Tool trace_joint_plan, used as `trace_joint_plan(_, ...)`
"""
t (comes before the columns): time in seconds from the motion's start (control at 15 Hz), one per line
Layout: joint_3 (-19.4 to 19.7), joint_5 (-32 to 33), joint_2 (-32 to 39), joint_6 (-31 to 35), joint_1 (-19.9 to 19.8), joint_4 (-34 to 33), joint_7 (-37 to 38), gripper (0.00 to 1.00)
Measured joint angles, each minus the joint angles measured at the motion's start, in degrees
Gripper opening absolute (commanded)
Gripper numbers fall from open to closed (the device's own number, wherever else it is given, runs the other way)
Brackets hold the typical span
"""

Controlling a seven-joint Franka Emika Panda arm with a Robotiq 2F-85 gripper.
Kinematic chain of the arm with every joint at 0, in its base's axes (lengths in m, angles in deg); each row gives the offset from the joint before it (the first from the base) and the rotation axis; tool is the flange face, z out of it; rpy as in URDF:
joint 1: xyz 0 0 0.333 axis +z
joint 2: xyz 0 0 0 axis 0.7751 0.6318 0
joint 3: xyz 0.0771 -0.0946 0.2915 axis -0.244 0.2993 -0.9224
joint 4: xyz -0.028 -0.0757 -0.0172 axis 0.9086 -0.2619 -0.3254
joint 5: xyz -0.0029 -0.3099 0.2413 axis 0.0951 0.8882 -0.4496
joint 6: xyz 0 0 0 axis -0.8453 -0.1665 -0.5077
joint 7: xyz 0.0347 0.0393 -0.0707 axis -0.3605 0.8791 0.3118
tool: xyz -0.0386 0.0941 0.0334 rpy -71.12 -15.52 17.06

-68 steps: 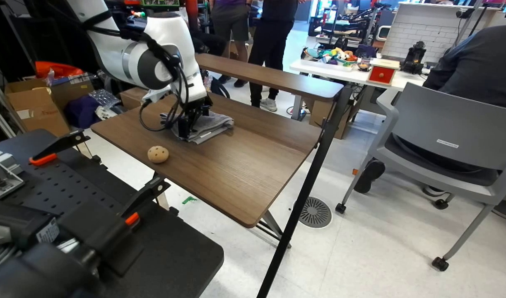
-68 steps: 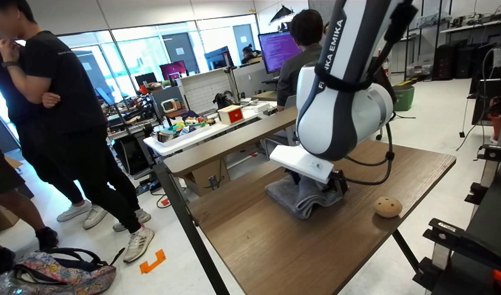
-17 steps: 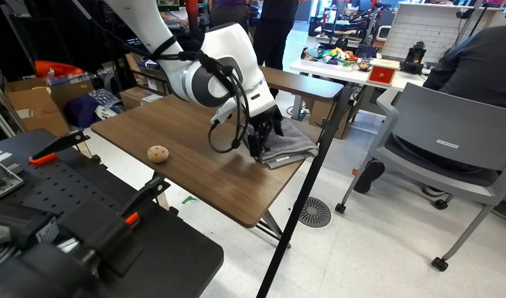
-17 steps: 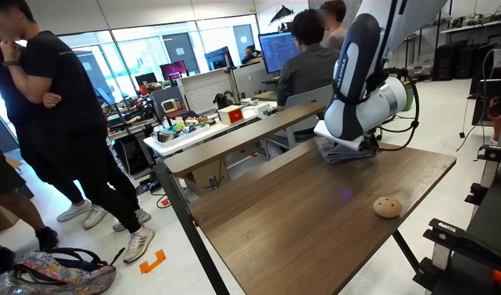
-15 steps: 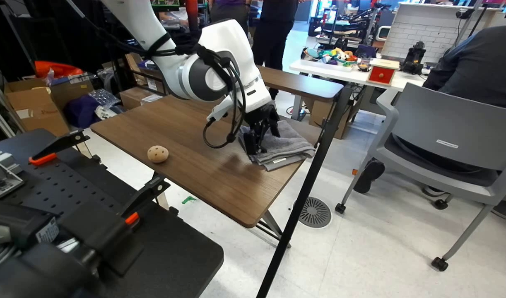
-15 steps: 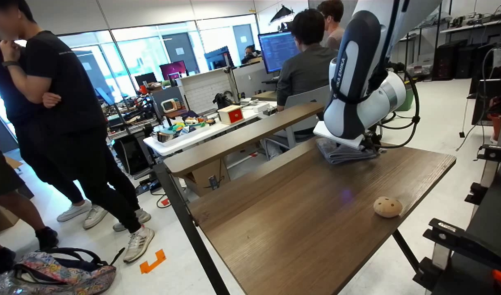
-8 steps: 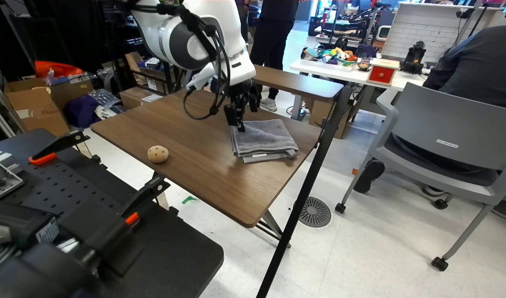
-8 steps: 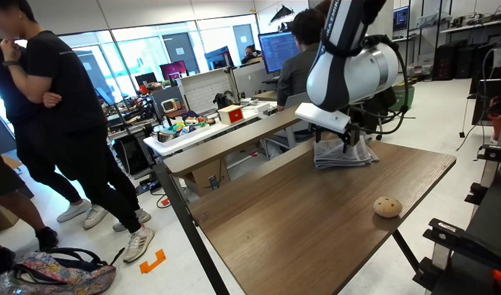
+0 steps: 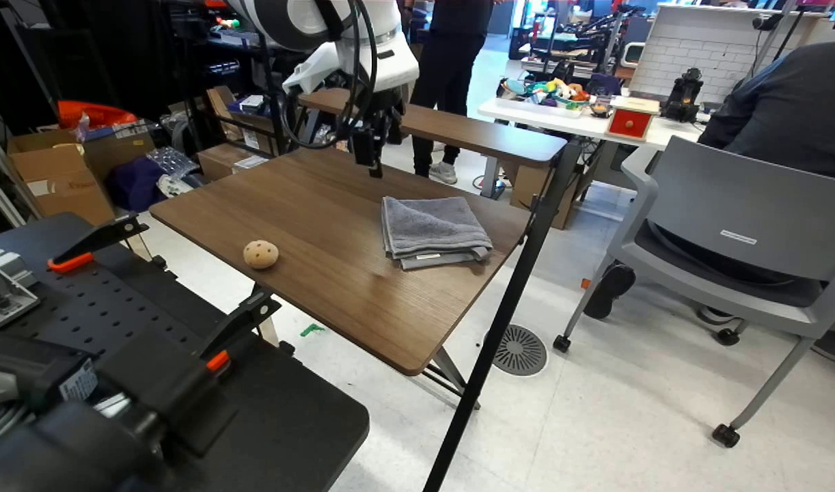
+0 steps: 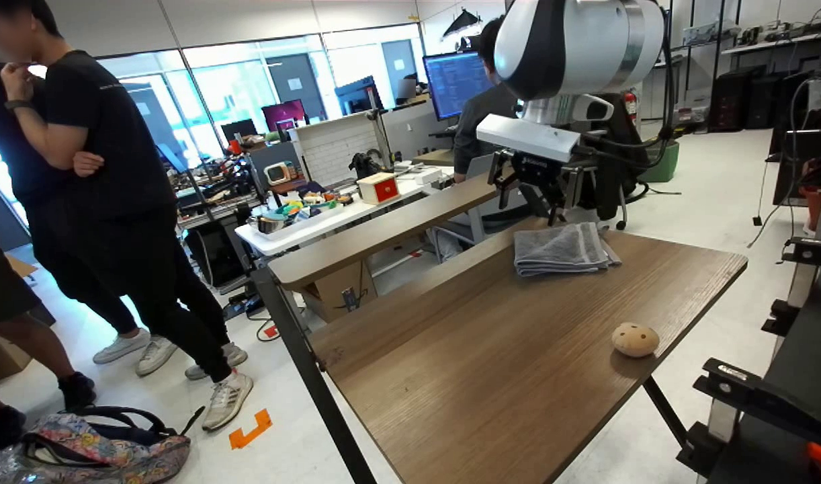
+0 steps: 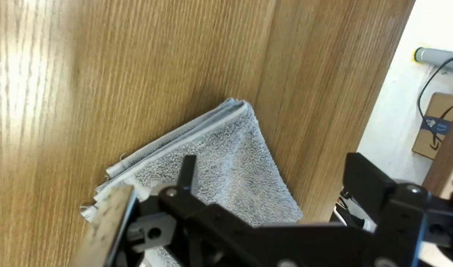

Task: Use the grey towel to wipe the table, move the cookie plush toy backwards

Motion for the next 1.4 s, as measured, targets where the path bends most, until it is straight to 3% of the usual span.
trace_joint_plan(0.4,0.5,2.0,0.2,-1.0,0.6,0.9,-3.8,1.00)
trace_joint_plan(0.73,-0.2,3.6,0.3,-10.8,1.5,1.0,-11.4,1.00)
trace_joint_plan(1.07,-0.1,3.8,0.4,-11.8,2.1,1.0,-12.2,1.00)
trace_joint_plan(1.4,-2.4,3.7,1.4,-11.2,1.1,3.1,-25.3,1.00)
